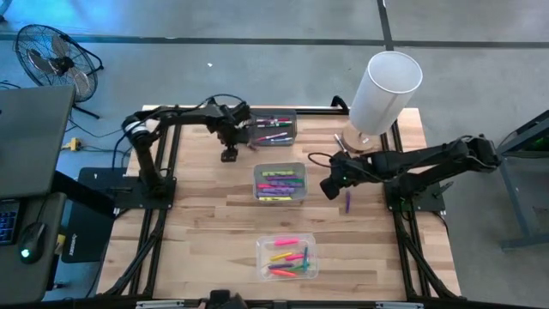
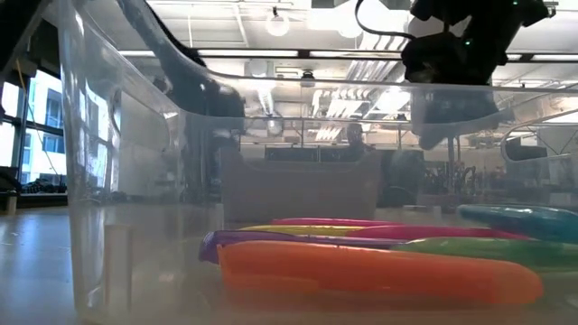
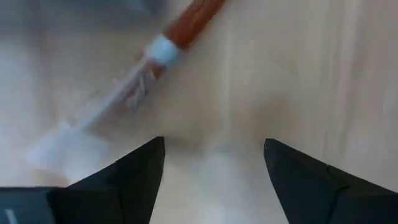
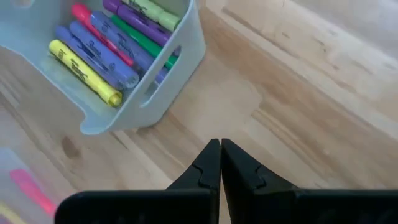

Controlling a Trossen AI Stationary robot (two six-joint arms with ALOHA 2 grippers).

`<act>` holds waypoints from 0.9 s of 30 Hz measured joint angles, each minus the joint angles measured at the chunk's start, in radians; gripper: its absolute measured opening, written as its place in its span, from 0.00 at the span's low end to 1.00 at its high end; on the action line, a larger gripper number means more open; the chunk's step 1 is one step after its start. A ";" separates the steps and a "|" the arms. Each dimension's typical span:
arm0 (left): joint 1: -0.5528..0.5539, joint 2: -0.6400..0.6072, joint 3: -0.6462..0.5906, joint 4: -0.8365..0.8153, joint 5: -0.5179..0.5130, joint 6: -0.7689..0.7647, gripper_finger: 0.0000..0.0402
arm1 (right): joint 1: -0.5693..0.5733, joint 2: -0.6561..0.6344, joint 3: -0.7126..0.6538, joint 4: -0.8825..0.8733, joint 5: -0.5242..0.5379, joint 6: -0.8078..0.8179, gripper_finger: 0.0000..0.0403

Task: Pick & Place Markers
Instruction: Put the brown marker pen into the black bin

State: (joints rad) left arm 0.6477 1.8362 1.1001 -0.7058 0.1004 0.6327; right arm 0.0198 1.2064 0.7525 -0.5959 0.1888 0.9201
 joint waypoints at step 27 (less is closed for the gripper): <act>0.026 -0.067 0.085 -0.257 0.226 -0.276 0.07 | -0.026 0.000 0.000 0.098 -0.044 -0.002 0.00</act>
State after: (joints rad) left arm 0.6737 1.7694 1.1854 -0.9632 0.3264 0.3569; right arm -0.0059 1.2064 0.7528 -0.4984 0.1446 0.9178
